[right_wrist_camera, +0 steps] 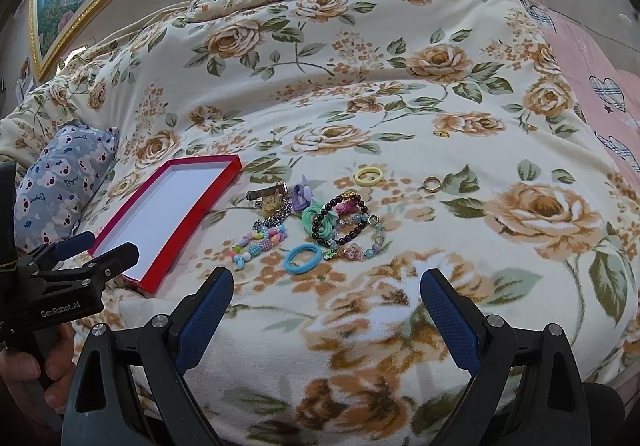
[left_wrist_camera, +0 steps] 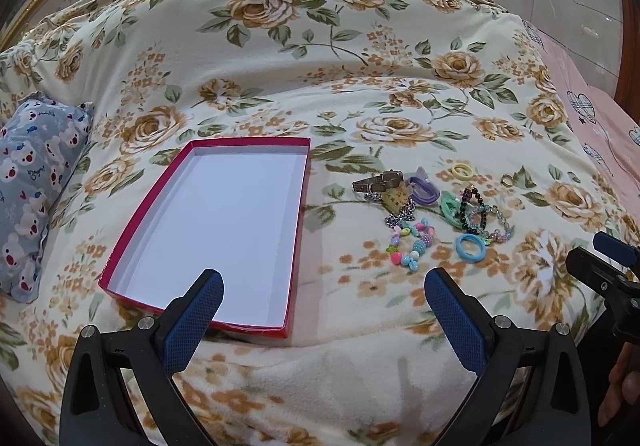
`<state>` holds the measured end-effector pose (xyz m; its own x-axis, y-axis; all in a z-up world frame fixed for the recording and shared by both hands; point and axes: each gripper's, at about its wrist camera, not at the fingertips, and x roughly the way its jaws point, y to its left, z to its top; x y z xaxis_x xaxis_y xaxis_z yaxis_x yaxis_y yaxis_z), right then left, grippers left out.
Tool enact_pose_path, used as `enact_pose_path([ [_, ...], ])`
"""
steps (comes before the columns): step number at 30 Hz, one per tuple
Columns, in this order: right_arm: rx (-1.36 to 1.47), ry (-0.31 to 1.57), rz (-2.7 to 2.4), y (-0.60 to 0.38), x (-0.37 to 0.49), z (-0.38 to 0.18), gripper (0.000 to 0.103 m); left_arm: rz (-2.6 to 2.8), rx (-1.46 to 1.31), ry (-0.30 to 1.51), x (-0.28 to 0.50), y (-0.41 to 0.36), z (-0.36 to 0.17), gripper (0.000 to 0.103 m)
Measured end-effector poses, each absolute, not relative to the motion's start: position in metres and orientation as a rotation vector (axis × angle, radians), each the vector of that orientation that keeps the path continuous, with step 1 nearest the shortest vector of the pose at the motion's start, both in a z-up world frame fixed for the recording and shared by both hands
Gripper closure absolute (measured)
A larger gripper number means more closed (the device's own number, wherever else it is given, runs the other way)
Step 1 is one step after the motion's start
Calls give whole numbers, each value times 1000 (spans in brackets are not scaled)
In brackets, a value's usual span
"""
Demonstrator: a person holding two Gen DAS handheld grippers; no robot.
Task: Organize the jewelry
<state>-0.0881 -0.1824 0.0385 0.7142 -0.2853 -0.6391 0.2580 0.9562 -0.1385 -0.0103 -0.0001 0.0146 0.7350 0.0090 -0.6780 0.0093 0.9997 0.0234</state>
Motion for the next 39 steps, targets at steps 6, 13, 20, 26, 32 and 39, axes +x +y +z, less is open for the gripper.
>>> enact_pose_path([
  [6,-38,714,-299,-182,-89,38,7,-2,28,742,-10,1,15,1],
  [13,-34,713,-290,-181,-89,39,7,-5,35,737,-11,-1,14,1],
  [20,-32,711,-287,-180,-89,39,7,-6,33,736,-12,-5,14,1],
  [26,-27,711,-281,-181,-87,41,7,-8,33,736,-12,-6,14,1],
  [32,-25,711,-281,-181,-87,41,7,-10,36,742,-10,-8,14,1],
  [39,-20,714,-284,-182,-85,41,7,-29,39,756,0,-7,12,1],
])
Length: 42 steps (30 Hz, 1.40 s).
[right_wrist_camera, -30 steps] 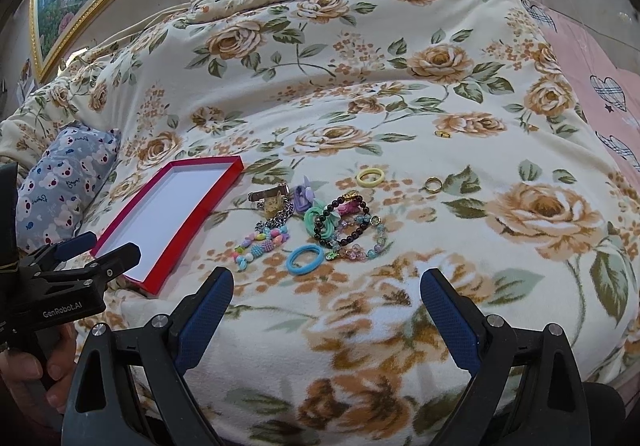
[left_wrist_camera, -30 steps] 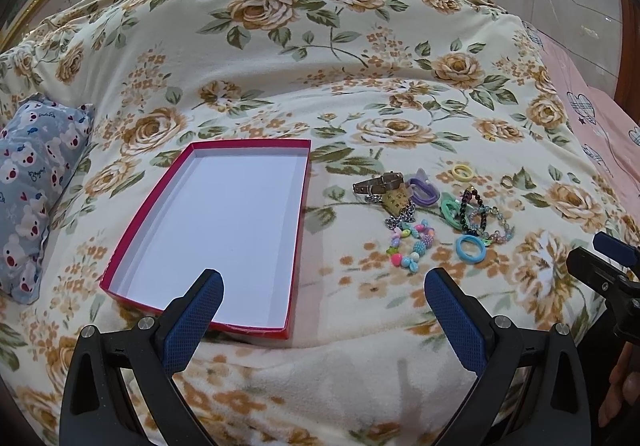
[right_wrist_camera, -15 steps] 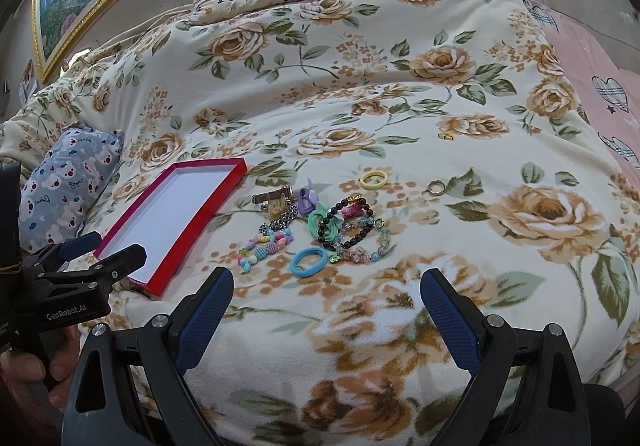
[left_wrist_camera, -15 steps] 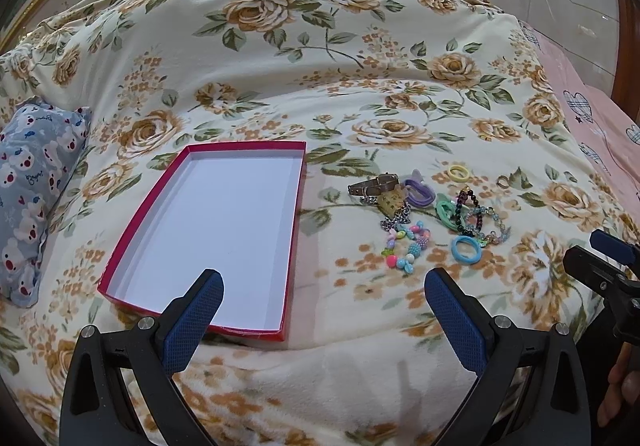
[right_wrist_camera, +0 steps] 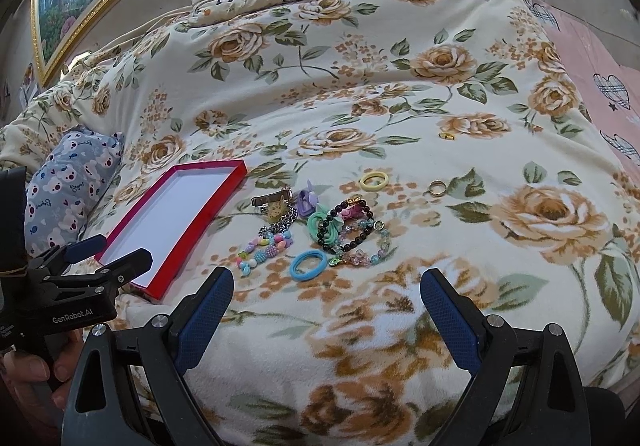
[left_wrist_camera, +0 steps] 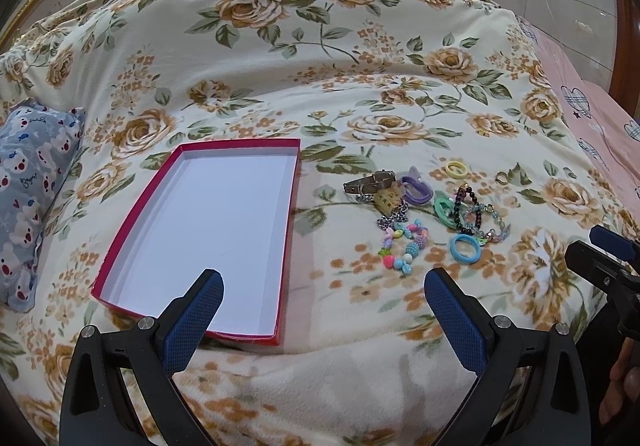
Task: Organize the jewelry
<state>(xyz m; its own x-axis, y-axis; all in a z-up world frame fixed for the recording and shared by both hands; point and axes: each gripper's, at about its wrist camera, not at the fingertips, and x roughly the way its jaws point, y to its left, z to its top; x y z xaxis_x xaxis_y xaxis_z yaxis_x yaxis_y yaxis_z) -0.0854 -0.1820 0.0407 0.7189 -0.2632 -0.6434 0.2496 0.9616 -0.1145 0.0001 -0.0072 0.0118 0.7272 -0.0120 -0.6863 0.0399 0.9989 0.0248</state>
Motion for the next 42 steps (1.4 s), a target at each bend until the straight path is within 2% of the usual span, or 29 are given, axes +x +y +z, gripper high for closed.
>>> enact_pose_path([
  [12,4,743,-266,-198,-69,35,9,-71,31,811,33,-7,3,2],
  [15,11,765,-269,-203,-63,31,17,-93,16,838,43,-8,-2,3],
  [20,33,810,-285,-216,-49,23,38,-116,9,861,59,-9,-7,5],
  [23,45,839,-299,-225,-39,18,43,-140,14,877,72,-13,-12,7],
  [30,58,891,-331,-247,-14,7,47,-188,36,933,104,-27,-34,7],
  [32,62,912,-343,-253,-8,1,55,-196,36,952,113,-29,-42,7],
  [36,57,949,-358,-259,3,-11,61,-207,26,996,134,-32,-59,7],
  [38,49,970,-364,-261,7,-18,70,-214,26,1013,142,-33,-66,11],
  [40,44,980,-367,-262,10,-23,75,-222,34,1028,149,-37,-72,30],
  [42,24,979,-375,-262,11,-26,79,-234,34,1045,154,-39,-80,45],
])
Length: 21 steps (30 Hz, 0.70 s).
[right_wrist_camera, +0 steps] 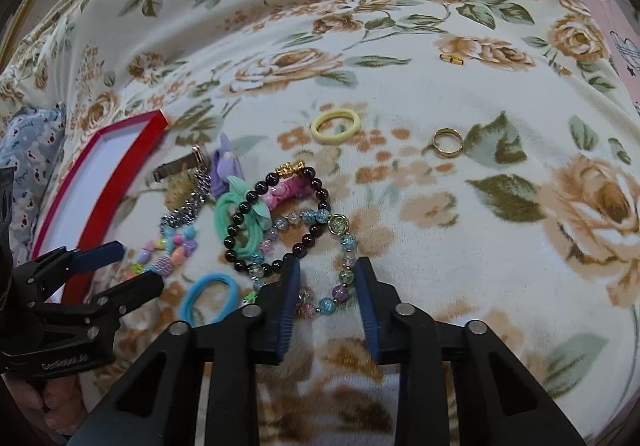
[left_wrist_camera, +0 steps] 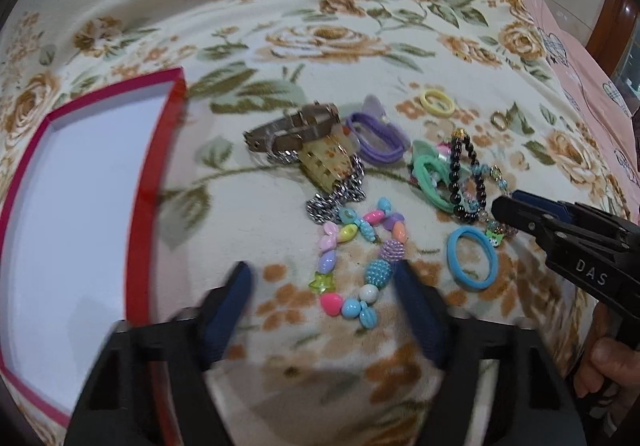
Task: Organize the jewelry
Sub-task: 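Grasp the pastel beaded bracelet with the left tool while the right tool grasps the clear-blue beaded bracelet, then carry both held bracelets over the white box with both tools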
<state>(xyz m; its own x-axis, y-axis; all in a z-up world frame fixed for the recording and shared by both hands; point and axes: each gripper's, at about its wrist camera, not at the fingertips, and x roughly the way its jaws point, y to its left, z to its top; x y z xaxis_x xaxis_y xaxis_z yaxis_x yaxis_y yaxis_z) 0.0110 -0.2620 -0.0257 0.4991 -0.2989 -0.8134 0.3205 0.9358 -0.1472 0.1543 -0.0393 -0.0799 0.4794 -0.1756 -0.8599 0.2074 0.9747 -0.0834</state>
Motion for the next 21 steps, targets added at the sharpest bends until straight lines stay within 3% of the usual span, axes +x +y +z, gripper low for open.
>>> enact_pose_path([
  [2,18,976,-379,-263,11,-26,85,-236,26,1040,156,-39,-82,54],
  [4,7,973,-385,-262,11,-27,96,-249,17,1037,156,-39,-81,77],
  [6,15,963,-381,-263,10,-24,96,-262,6,1035,156,-39,-81,88],
  [21,4,829,-294,-226,0,27,96,-272,-75,932,120,-9,-34,88],
])
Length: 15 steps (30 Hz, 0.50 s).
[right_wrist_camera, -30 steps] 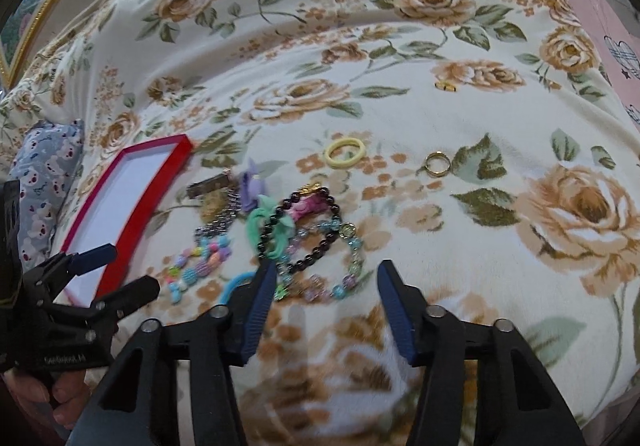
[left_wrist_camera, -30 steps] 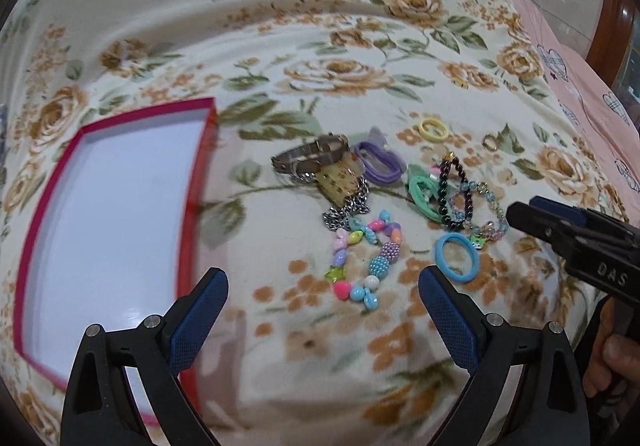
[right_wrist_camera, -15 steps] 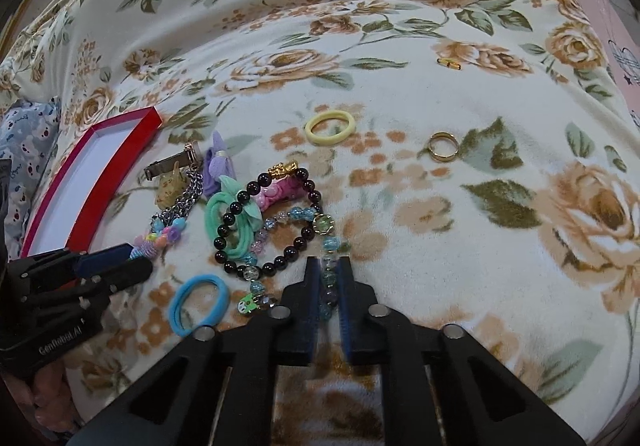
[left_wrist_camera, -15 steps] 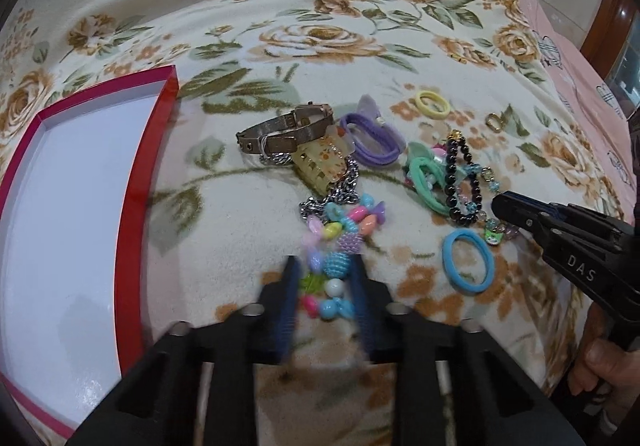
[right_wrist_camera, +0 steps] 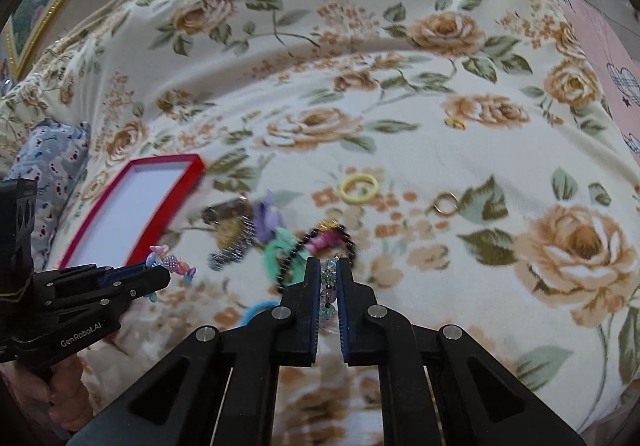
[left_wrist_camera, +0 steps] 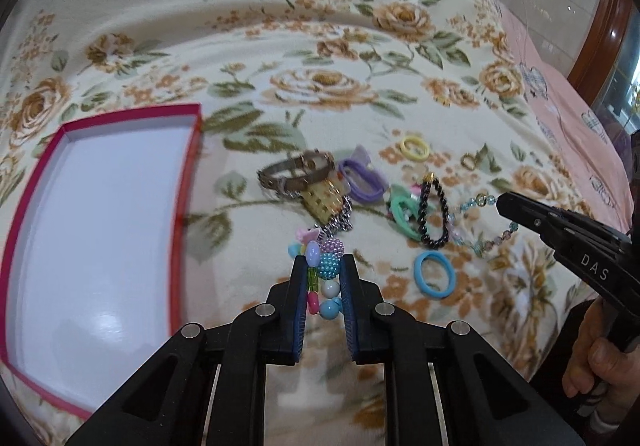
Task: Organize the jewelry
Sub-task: 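Carry both held bracelets over the white box with both tools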
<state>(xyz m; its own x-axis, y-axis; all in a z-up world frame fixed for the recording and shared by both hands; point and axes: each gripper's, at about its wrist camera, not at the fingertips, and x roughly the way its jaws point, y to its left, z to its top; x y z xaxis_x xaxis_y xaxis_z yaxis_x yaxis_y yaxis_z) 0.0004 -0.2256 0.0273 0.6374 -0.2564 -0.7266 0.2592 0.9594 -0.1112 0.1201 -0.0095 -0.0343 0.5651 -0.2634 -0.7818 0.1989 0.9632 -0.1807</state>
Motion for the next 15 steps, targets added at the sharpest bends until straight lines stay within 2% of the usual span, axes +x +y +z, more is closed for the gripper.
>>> enact_pose_path([
  [15,-16,829,-119,-158,21,27,96,-185,-147,874,72,49,1,88],
])
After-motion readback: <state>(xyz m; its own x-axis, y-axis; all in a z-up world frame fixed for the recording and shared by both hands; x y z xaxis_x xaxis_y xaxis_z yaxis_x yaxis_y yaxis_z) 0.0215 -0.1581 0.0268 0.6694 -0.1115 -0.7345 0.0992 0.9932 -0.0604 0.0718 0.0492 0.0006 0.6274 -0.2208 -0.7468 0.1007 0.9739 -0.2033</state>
